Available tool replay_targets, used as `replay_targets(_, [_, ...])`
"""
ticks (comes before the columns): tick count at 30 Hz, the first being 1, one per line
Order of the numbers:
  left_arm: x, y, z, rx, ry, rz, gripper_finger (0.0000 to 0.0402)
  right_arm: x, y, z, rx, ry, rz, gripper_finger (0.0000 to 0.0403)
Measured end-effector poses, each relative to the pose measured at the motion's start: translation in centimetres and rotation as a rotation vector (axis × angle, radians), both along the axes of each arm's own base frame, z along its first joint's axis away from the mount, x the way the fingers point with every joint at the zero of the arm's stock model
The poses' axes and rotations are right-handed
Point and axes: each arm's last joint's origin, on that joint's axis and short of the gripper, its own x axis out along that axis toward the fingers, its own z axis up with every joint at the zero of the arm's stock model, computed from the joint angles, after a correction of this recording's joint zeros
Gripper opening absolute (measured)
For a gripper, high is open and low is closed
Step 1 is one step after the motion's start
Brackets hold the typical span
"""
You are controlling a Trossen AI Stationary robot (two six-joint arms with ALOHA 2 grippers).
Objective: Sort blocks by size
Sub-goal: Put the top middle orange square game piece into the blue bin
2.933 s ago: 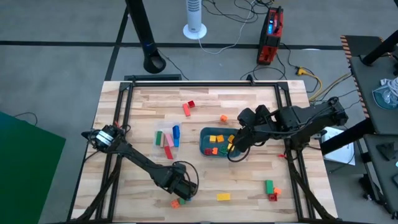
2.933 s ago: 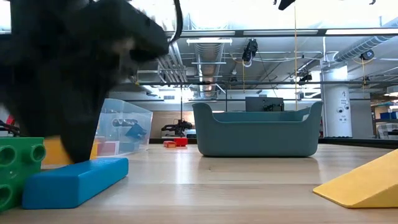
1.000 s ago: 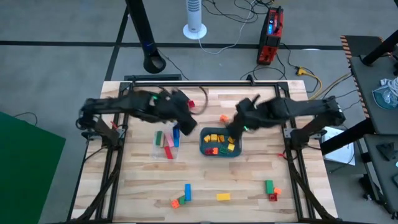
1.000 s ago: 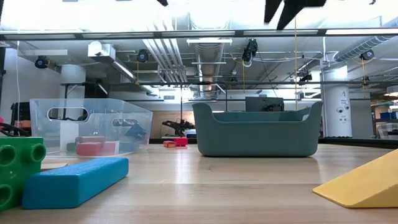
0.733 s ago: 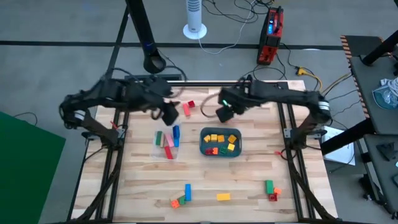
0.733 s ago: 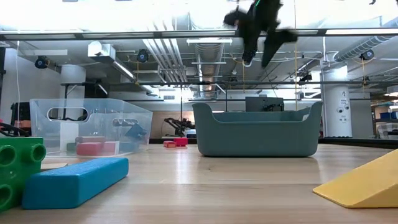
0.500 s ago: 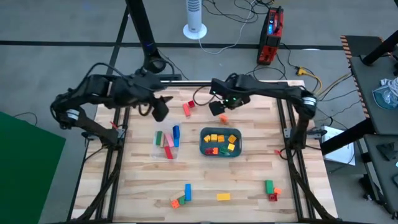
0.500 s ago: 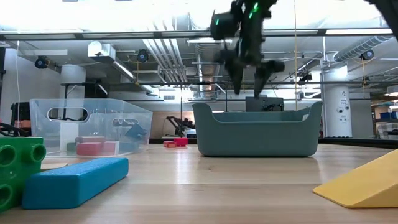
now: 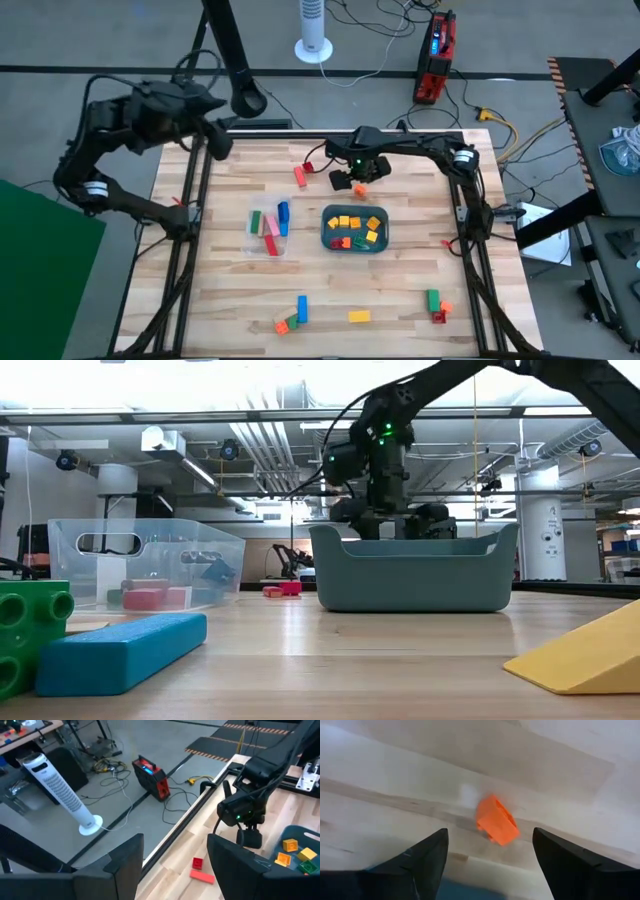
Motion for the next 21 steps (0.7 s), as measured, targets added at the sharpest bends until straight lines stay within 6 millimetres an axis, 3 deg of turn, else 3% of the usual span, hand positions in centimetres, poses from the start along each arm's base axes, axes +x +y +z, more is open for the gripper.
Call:
replay_targets(11, [-0.8,-0.2,0.2,0.029,0.009,-0.019,0.0205,-1.1,-0.6,-2.6,0.028,0.008,-0.08,0.0257])
replay_targets(21, [0.3,0.1,-0.1,0.048,0.062,-0.036,0.0205,-1.0,-0.5,-4.4,0.003,-0.051,-0.077,0.0258])
